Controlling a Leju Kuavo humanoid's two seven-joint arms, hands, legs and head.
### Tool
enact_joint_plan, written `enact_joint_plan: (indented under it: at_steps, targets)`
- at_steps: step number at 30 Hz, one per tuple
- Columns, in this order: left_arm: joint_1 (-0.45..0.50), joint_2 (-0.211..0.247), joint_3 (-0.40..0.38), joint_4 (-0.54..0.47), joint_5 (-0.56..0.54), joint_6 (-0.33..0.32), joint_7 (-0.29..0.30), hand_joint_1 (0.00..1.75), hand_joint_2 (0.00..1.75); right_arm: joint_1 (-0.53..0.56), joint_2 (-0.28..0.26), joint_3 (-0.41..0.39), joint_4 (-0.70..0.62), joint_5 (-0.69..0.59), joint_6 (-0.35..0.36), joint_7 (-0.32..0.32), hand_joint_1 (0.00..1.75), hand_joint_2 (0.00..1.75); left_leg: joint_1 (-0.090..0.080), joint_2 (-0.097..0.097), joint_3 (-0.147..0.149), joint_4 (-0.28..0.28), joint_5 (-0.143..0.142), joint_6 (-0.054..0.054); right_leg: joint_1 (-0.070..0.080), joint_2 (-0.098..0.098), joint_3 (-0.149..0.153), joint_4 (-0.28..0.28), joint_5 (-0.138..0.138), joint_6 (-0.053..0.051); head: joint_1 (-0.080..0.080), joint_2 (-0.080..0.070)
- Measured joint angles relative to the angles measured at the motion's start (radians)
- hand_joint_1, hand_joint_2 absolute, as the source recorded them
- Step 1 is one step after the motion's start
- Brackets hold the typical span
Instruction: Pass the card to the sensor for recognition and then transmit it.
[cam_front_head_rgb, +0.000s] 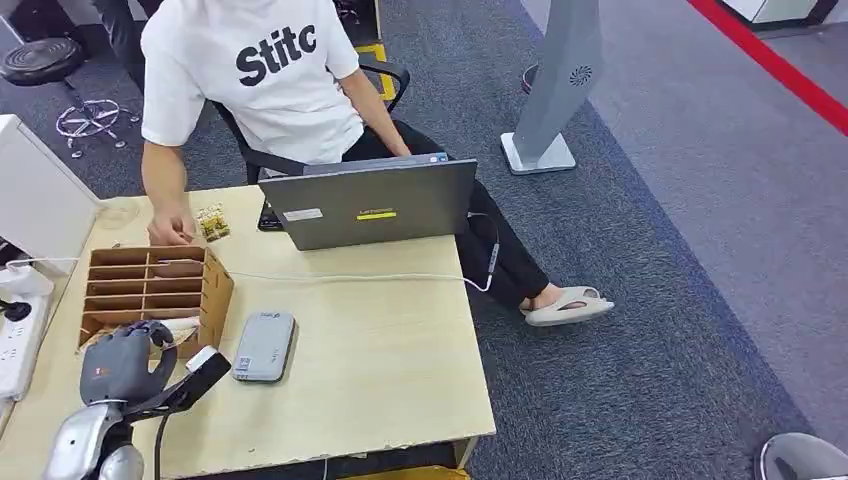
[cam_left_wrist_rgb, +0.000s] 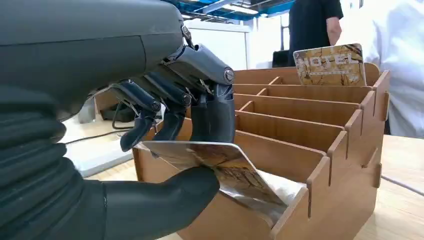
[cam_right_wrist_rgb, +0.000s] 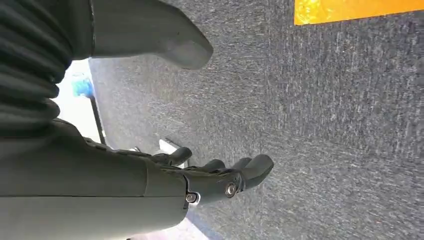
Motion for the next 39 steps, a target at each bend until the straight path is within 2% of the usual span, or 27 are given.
enact_joint_plan:
  at_steps: [5,9,10,16,22,32,39]
  targets:
    - [0.0,-0.003,0.007,0.0,-0.018,0.015,-0.002,1.5,1.75,0.0,0.0,0.0,0.0,0.0,0.001,-0.004,0.0,1.75,0.0,0.0,0.0,0.0,0.0,0.0,0.0,0.0,0.0,0.0,0.0,0.0,0.0,0.0]
    - [0.0,-0.005,0.009,0.0,-0.035,0.035,-0.002,1.64,1.75,0.0,0.0,0.0,0.0,0.002,0.001,0.0,0.0,1.75,0.0,0.0,0.0,0.0,0.0,0.0,0.0,0.0,0.0,0.0,0.0,0.0,0.0,0.0]
    - [0.0,-0.005,0.01,-0.002,-0.039,0.042,-0.002,1.75,1.75,0.0,0.0,0.0,0.0,0.003,0.0,0.0,0.0,1.75,0.0,0.0,0.0,0.0,0.0,0.0,0.0,0.0,0.0,0.0,0.0,0.0,0.0,0.0]
    - [-0.002,0.002,0.038,-0.049,-0.059,0.131,0.003,1.75,1.75,0.0,0.0,0.0,0.0,0.006,-0.002,0.002,0.0,1.75,0.0,0.0,0.0,0.0,0.0,0.0,0.0,0.0,0.0,0.0,0.0,0.0,0.0,0.0]
    - [-0.02,0.016,0.078,-0.132,-0.055,0.185,-0.01,1.75,1.75,0.0,0.0,0.001,0.0,0.014,-0.003,0.002,0.0,1.75,0.0,0.0,0.0,0.0,0.0,0.0,0.0,0.0,0.0,0.0,0.0,0.0,0.0,0.0]
    - [-0.122,0.073,0.092,-0.196,-0.198,0.214,0.015,1.75,1.75,0.0,0.0,0.014,0.0,0.025,-0.006,-0.003,0.0,1.75,0.0,0.0,0.0,0.0,0.001,0.0,0.0,0.0,0.0,0.0,0.0,0.0,0.0,0.0]
    - [-0.217,0.097,0.092,-0.194,-0.223,0.208,0.023,1.75,1.75,0.0,0.0,0.018,0.0,0.023,0.002,0.01,0.0,1.75,0.0,0.0,0.0,0.0,0.001,0.0,0.0,0.0,0.0,0.0,0.0,0.0,0.0,0.0]
